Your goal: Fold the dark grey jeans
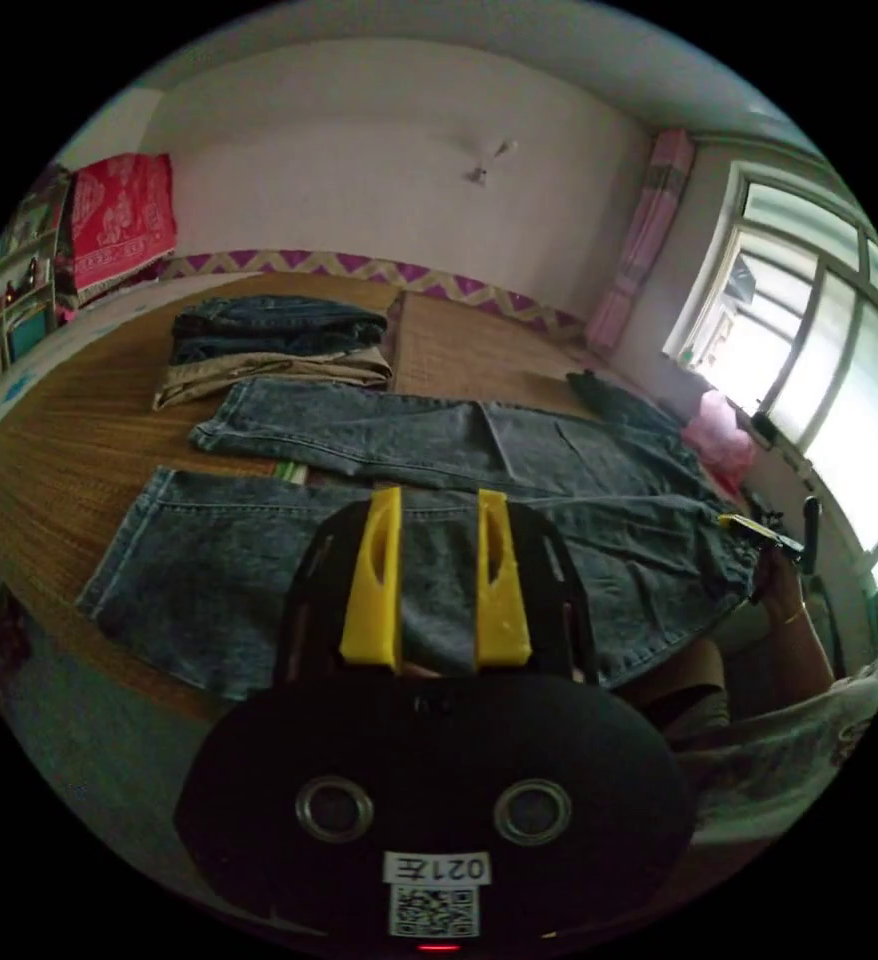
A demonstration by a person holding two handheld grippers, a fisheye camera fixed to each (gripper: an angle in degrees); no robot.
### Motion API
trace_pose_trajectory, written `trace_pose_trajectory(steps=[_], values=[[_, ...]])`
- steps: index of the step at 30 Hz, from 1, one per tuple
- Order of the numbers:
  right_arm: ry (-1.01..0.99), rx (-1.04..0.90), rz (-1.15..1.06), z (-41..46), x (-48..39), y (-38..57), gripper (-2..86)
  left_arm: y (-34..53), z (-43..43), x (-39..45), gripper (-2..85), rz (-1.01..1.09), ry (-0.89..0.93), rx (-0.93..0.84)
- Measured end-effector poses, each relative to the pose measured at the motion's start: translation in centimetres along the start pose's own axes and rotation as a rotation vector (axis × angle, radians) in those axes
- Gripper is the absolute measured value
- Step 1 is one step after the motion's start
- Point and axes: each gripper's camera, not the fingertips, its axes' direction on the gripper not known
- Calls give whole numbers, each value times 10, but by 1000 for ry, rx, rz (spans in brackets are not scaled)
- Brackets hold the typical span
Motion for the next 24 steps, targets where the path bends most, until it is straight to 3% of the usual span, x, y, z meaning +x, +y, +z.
trace_pose_trajectory(steps=[2,5,8,13,19,24], values=[[-22,-69,32,26,-21,-8,207,9,43,27,172,-6,-137,-70],[144,-178,9,54,-46,-16,238,28,99,50,196,-11,-293,-148],[174,-204,5,65,-55,-18,241,49,128,67,199,19,-369,-150],[70,-219,54,74,-48,-18,241,71,154,75,193,-3,-309,-139],[84,-222,44,85,-62,-17,241,95,187,90,191,26,-301,-145],[87,-228,44,94,-70,-17,241,93,217,102,181,13,-300,-304]])
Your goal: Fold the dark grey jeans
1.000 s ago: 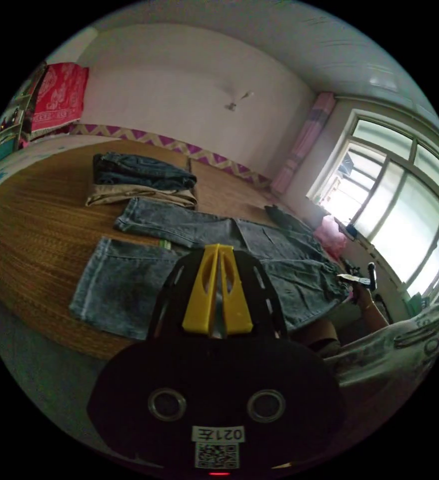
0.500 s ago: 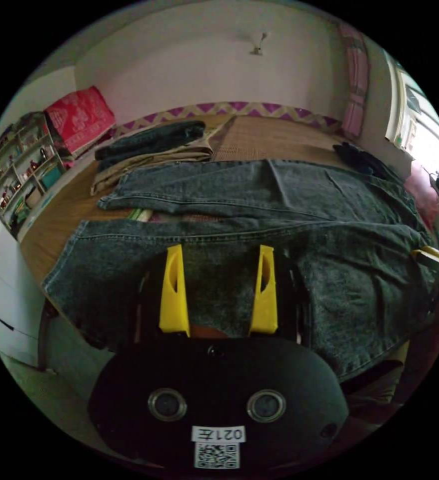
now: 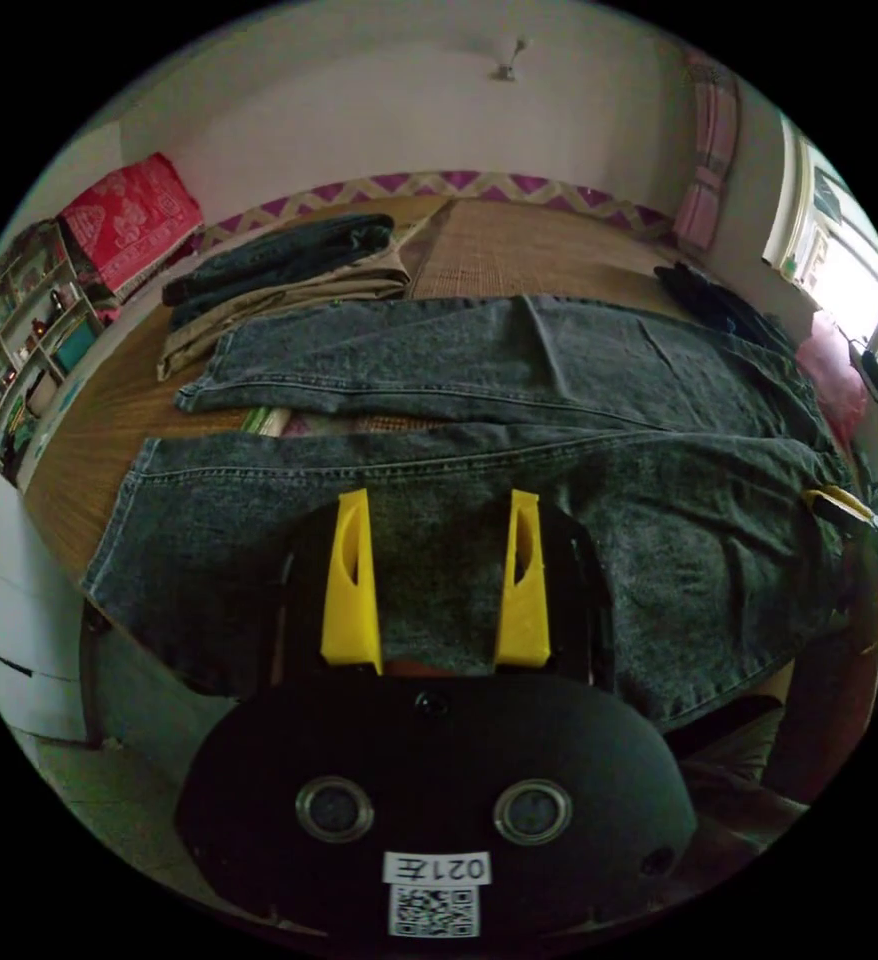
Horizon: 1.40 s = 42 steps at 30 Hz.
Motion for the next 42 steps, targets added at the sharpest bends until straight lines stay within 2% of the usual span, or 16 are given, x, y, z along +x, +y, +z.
trace_pose_trajectory(steps=[2,4,7,10,42], values=[[-3,0,2,3,-4,-1,241,-12,14,10,176,7,-9,-105],[-2,0,1,6,-7,-1,241,-19,25,19,173,20,-22,-131],[0,0,1,10,-13,-2,241,-24,47,30,166,21,-31,-107],[1,0,1,13,-18,-3,241,-14,62,32,163,-15,24,-6],[-5,6,5,37,-53,-8,241,-7,155,68,163,-9,13,-5]])
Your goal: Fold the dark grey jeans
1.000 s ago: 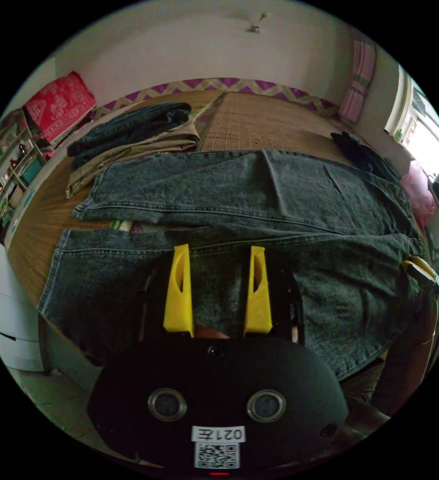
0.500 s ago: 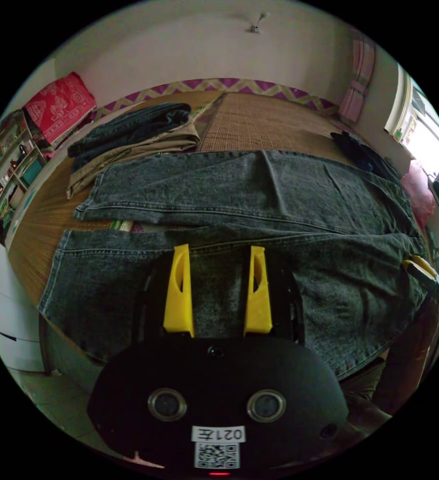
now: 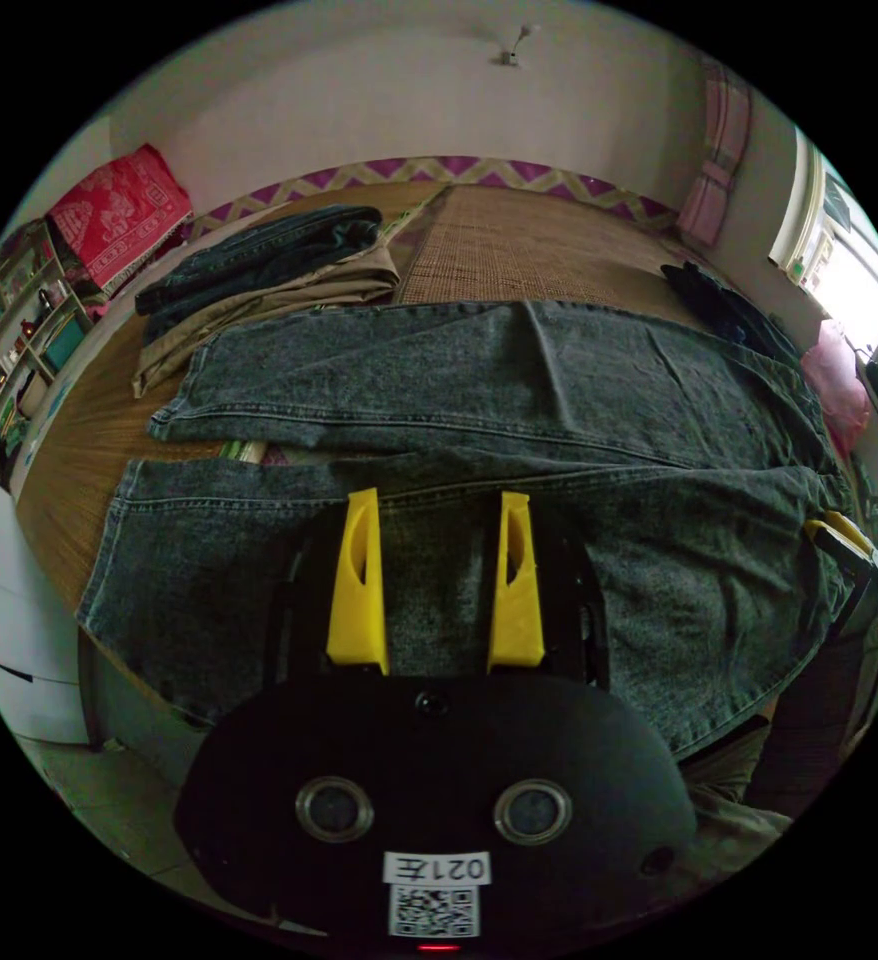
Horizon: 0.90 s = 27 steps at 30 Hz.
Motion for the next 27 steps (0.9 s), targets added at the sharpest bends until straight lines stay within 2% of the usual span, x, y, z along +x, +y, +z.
trace_pose_trajectory(steps=[27], values=[[1,0,1,7,-9,-2,241,-6,31,-11,162,-1,-3,0]])
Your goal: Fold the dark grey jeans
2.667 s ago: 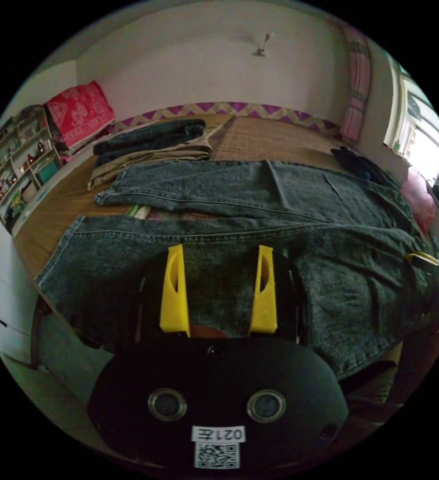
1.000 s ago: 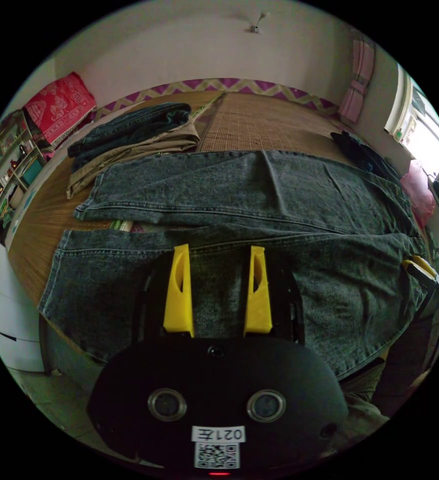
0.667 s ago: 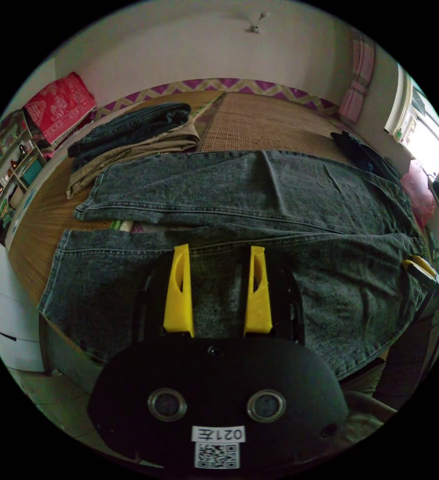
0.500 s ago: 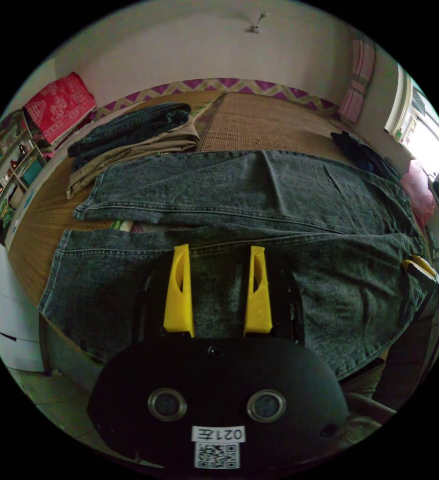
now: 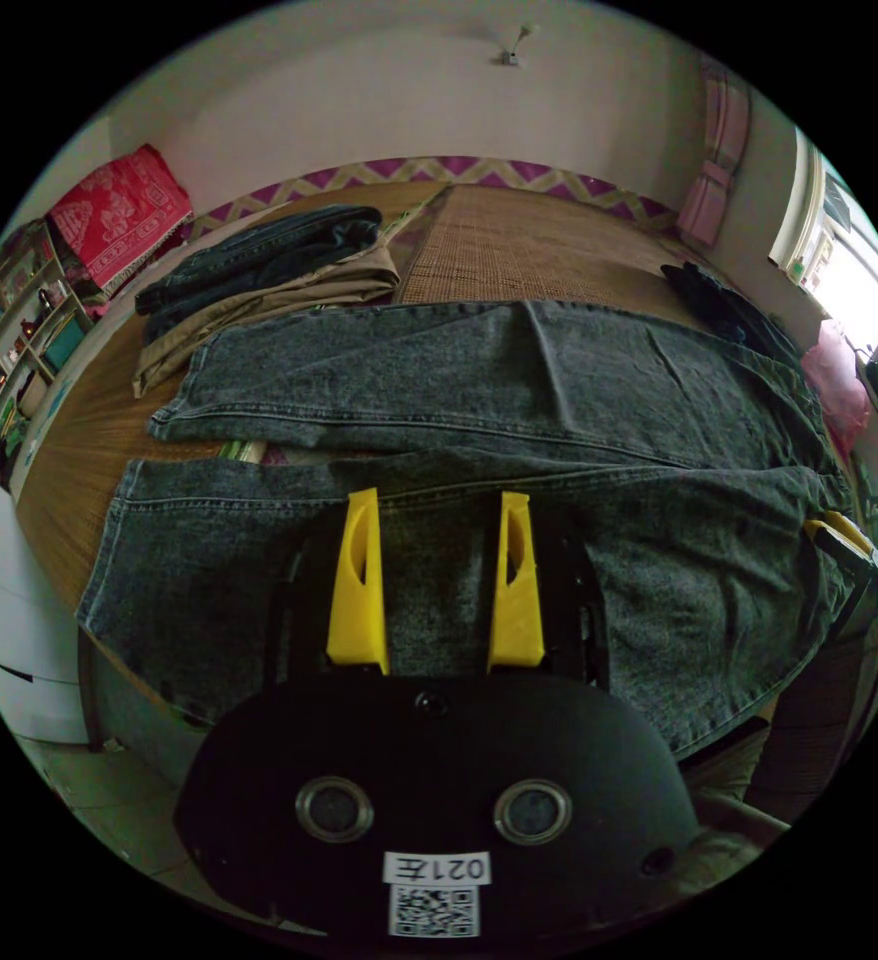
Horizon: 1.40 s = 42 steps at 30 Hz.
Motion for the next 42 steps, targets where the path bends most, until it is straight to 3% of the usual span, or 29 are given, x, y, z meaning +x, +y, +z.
trace_pose_trajectory(steps=[42], values=[[0,1,2,1,-5,-5,241,-6,22,-11,162,-2,-2,0]])
